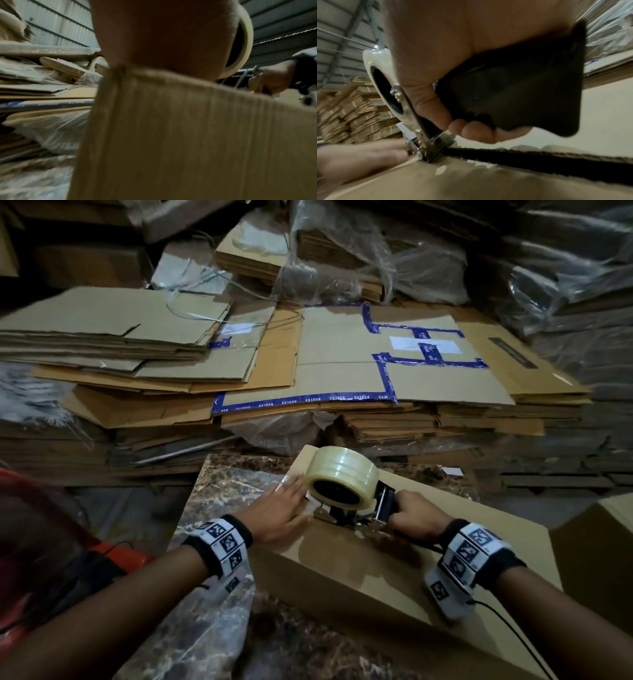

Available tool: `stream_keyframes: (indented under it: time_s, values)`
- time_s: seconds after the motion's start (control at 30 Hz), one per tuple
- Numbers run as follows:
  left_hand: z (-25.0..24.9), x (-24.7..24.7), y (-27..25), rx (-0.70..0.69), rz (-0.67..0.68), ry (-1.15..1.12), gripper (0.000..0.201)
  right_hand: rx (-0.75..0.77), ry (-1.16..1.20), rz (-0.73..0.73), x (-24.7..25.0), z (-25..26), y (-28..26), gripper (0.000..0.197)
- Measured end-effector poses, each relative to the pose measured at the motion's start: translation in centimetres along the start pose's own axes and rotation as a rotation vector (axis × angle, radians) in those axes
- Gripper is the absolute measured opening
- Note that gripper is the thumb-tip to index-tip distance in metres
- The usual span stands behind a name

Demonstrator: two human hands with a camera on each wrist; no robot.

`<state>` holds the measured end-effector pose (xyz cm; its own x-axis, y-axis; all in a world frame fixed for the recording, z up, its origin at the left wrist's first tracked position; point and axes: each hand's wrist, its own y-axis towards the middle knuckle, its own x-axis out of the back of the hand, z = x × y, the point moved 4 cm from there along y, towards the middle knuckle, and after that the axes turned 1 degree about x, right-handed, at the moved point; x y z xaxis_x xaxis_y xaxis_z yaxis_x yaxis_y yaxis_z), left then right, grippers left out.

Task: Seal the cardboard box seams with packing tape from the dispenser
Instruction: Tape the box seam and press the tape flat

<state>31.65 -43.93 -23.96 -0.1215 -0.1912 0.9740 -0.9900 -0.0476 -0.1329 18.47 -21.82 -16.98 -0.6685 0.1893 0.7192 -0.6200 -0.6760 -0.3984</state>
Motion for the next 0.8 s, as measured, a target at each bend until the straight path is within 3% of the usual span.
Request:
stream_keyframes:
  time_s: [0.07, 0.13, 0.47, 0.6, 0.7, 0.8]
  values:
    - [-0.1, -0.8, 0.2, 0.031, 0.002, 0.056, 0.085, 0.019, -0.002, 0.01, 0.0, 0.1, -0.1, 0.024]
    - [0.0, -0.8, 0.1, 0.068, 0.012, 0.049, 0.085, 0.004, 0.002, -0.001, 0.2, -0.6, -0.3, 0.002]
    - [-0.9, -0.6, 0.2, 0.108, 0.051, 0.085, 0.078, -0.079, 0.019, 0.006, 3.5, -9.0, -4.8, 0.011]
    - [-0.1, 0.2, 0.0, 0.128, 0.027, 0.101, 0.076, -0.057, -0.002, -0.013, 2.9, -7.9, -4.4, 0.017]
    - [2.2, 1.0, -0.1, 0.186, 0.049, 0.141, 0.079, -0.023, 0.005, -0.018, 2.3, -5.4, -3.3, 0.009]
    - [3.8, 1.5, 0.0, 0.252, 0.044, 0.166, 0.082, -0.019, 0.016, -0.015, 1.9, -3.8, -1.5, 0.026]
